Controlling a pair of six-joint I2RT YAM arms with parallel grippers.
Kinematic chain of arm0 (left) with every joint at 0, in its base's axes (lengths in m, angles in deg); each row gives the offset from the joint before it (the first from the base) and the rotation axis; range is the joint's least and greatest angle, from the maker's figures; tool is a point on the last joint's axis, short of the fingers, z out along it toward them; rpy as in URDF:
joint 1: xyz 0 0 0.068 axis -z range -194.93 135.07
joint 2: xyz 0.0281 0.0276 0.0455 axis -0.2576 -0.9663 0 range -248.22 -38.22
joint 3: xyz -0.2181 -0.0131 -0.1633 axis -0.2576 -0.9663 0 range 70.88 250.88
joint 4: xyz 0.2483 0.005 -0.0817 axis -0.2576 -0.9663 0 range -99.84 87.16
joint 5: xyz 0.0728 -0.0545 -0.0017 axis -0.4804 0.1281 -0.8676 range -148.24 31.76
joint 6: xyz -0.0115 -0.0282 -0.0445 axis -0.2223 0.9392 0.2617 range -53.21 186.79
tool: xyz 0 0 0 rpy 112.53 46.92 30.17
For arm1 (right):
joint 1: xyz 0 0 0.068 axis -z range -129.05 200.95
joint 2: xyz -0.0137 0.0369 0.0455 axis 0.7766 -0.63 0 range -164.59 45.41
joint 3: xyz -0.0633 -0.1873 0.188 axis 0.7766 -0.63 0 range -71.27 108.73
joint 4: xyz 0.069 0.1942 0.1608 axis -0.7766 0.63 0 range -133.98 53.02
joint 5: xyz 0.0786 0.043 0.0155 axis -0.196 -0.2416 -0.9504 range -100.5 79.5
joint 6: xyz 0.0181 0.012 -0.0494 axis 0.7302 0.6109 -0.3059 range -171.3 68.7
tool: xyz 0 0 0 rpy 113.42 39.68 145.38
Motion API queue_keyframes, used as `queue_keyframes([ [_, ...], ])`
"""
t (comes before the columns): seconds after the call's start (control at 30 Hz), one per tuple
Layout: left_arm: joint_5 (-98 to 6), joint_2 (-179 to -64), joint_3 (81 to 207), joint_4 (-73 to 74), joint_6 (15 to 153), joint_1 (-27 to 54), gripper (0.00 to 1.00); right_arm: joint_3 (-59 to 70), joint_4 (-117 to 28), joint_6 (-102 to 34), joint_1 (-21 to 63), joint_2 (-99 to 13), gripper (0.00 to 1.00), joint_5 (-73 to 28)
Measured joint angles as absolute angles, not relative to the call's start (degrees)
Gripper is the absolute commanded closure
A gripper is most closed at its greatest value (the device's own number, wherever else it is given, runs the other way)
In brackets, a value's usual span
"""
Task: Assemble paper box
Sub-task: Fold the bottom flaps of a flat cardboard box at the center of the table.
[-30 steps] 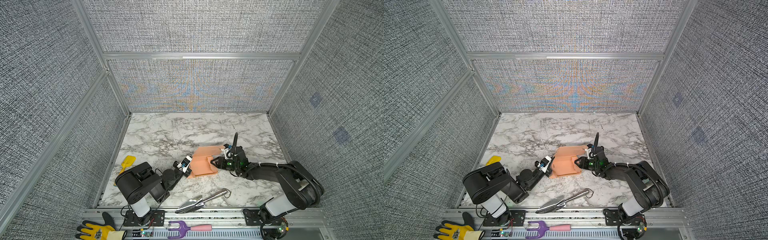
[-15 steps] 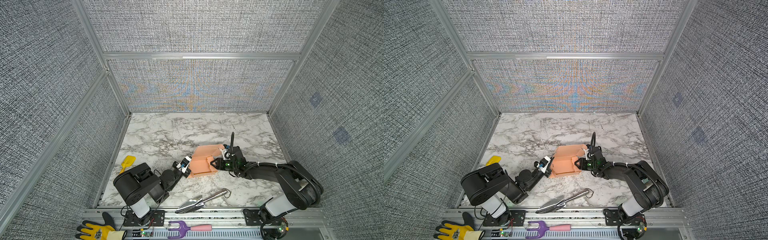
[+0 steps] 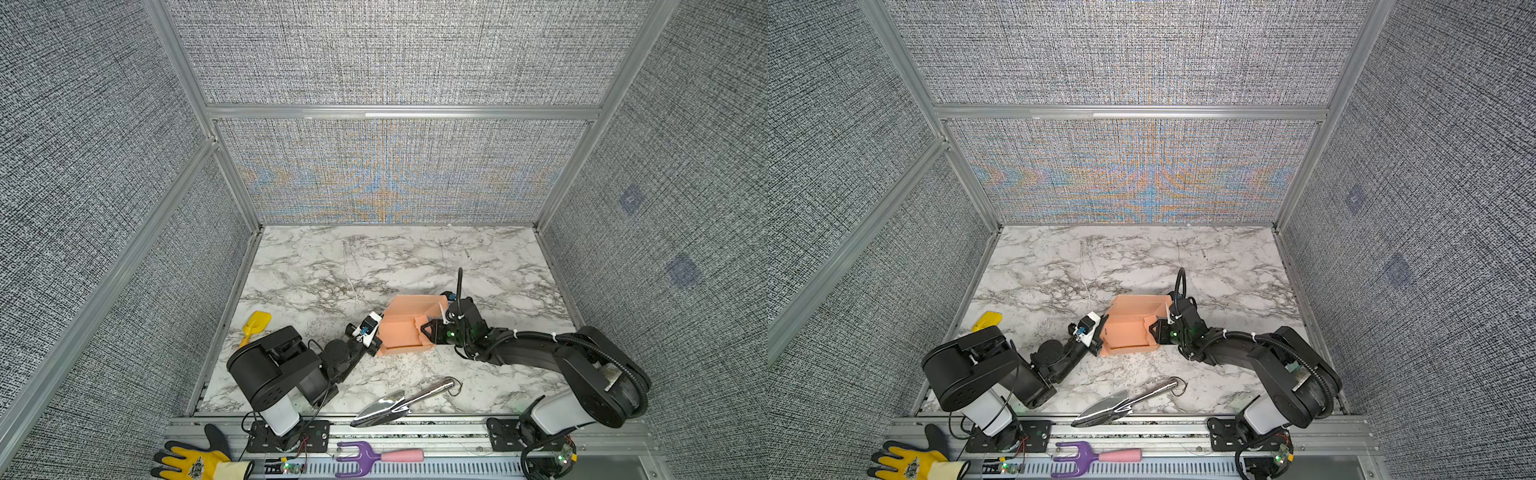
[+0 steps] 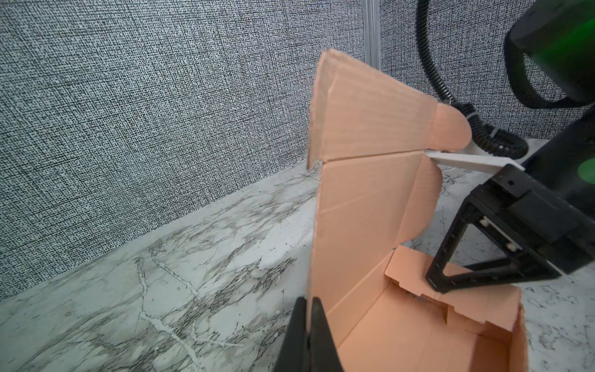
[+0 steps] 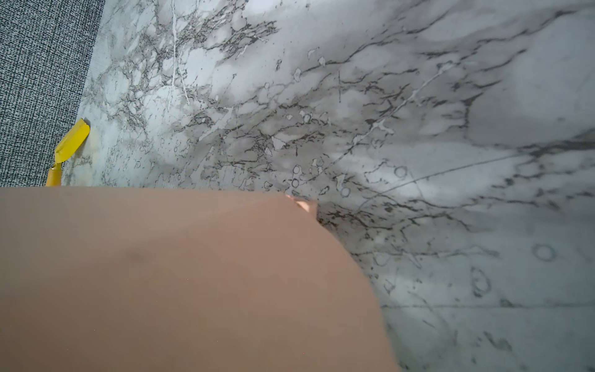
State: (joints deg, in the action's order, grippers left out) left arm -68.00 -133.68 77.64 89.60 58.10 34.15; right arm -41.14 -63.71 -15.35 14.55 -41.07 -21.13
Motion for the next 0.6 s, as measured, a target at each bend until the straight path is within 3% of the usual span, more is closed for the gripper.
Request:
queue_keyframes([
  [0.23,-70.18,-132.59,76.13,89.58,61.08,34.44,1.0,-40.79,-64.78,-15.13,12.01,-42.38,0.89,-17.65],
  [0.6,-74.45,-130.38,76.31,89.82,66.08,34.68,1.0,-38.58,-60.06,-15.46,8.65,-38.84,1.0,-9.15],
])
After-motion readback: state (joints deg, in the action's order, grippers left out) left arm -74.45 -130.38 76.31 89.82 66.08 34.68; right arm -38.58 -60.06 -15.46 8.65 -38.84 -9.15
